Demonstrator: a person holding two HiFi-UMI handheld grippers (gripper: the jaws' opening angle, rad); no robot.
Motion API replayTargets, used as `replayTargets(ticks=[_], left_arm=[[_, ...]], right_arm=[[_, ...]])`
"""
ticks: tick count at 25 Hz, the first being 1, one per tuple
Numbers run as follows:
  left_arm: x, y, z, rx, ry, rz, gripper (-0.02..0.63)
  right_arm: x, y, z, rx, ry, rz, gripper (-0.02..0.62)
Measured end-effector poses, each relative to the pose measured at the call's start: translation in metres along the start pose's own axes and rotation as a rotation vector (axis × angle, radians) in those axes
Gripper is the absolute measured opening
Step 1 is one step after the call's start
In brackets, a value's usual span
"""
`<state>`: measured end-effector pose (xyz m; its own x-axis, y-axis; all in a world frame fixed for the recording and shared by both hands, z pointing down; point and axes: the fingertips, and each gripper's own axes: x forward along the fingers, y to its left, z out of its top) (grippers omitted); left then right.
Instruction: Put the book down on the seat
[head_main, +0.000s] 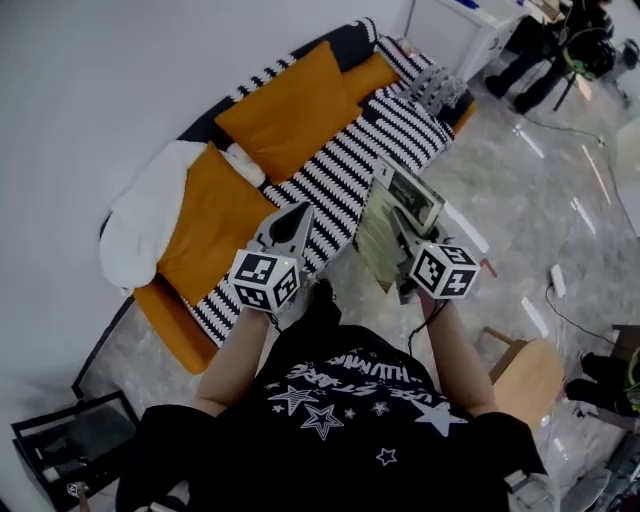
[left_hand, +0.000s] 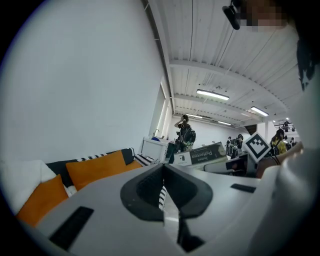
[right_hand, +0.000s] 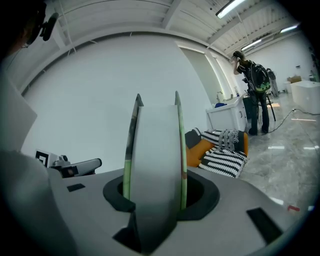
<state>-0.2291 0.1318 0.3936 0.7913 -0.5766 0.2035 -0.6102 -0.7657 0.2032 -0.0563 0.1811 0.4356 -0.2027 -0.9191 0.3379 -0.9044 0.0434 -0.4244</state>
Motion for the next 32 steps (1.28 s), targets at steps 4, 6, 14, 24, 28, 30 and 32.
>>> replayTargets(ticks=[4,6,14,24,28,30,32], left_arm=[[0.032,0.026,0.017,0.012,-0.014,-0.027,0.008],[0.045,0.037,0.023,0.009,-0.018,-0.037,0.008],[0.075,0.071,0.032,-0.021,-0.017,-0.065,0.008],[0.097,0.086,0.037,-0.035,-0.008,-0.083,0.008],[0.110,0.089,0.036,-0.045,-0.007,-0.058,0.008],[0.122,0.091,0.036,-0.047,-0.008,-0.040,0.008],[0.136,0.092,0.036,-0.051,-0.009,-0.019,0.008]], right_arm=[[0.032,-0.010,0.018,-0.010,-0.003,-0.028,0.169],[0.046,-0.015,0.027,-0.006,-0.010,-0.043,0.169],[0.082,-0.020,0.047,0.001,-0.021,-0.084,0.169],[0.103,-0.032,0.056,0.016,-0.025,-0.104,0.169],[0.111,-0.044,0.062,0.012,-0.014,-0.086,0.169],[0.121,-0.056,0.065,0.014,-0.004,-0.076,0.169],[0.132,-0.070,0.071,0.017,0.008,-0.064,0.169]])
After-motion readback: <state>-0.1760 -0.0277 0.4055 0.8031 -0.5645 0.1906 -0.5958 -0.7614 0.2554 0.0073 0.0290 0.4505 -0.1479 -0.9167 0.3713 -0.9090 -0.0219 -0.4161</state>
